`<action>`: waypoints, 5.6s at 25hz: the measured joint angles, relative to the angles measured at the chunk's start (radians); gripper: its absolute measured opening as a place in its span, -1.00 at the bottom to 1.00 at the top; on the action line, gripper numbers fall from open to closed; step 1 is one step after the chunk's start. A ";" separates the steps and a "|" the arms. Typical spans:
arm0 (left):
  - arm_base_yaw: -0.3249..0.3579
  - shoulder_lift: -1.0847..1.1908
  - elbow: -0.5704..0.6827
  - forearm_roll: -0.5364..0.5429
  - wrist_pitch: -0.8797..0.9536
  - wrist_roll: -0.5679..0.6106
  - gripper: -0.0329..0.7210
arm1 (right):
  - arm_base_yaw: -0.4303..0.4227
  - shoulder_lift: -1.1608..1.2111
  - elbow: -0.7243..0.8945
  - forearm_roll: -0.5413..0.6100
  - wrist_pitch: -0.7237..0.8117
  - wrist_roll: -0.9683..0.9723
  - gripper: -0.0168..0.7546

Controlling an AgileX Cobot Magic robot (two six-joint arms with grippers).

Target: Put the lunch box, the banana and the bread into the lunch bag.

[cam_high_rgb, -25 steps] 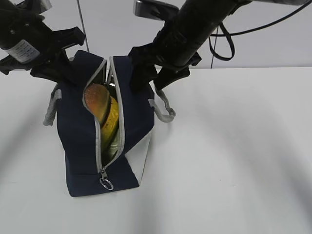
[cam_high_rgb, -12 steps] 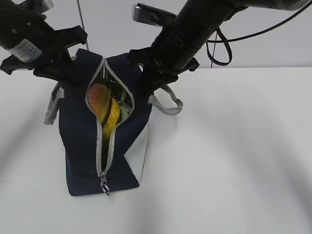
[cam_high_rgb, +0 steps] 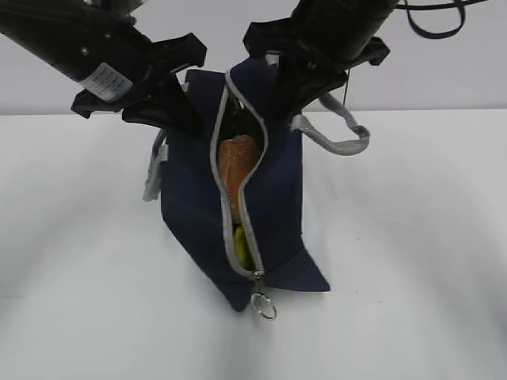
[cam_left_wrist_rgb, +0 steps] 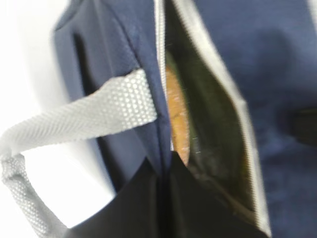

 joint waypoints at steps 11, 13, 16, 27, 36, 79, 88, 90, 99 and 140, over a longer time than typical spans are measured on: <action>-0.019 0.062 0.000 -0.048 -0.068 0.001 -0.92 | -0.002 -0.016 0.094 -0.100 0.000 0.043 -0.98; -0.019 0.063 0.000 -0.054 -0.074 0.001 -0.92 | -0.002 -0.016 0.120 -0.112 -0.017 0.049 -0.98; -0.019 0.063 0.000 -0.057 -0.075 0.002 -0.92 | -0.002 -0.009 0.133 -0.116 -0.033 0.052 -0.92; -0.019 0.044 0.000 -0.055 -0.056 0.081 0.19 | -0.002 -0.032 0.135 -0.116 -0.030 0.056 0.25; -0.021 -0.078 0.000 -0.053 -0.009 0.230 0.23 | -0.002 -0.286 0.318 -0.116 -0.138 0.051 0.26; -0.114 -0.312 0.347 -0.068 -0.118 0.395 0.07 | -0.002 -0.497 1.347 1.020 -0.650 -1.471 0.26; -0.114 -0.312 0.348 -0.067 -0.119 0.396 0.05 | -0.002 -0.271 1.345 1.452 -0.619 -2.032 0.26; -0.114 -0.312 0.348 -0.065 -0.119 0.396 0.04 | -0.002 -0.241 1.343 1.513 -0.619 -2.112 0.26; -0.114 -0.312 0.348 -0.060 -0.119 0.396 0.04 | -0.002 -0.199 1.299 1.550 -0.619 -2.184 0.26; -0.114 -0.312 0.348 -0.055 -0.119 0.396 0.04 | -0.002 -0.147 1.212 1.551 -0.637 -2.193 0.26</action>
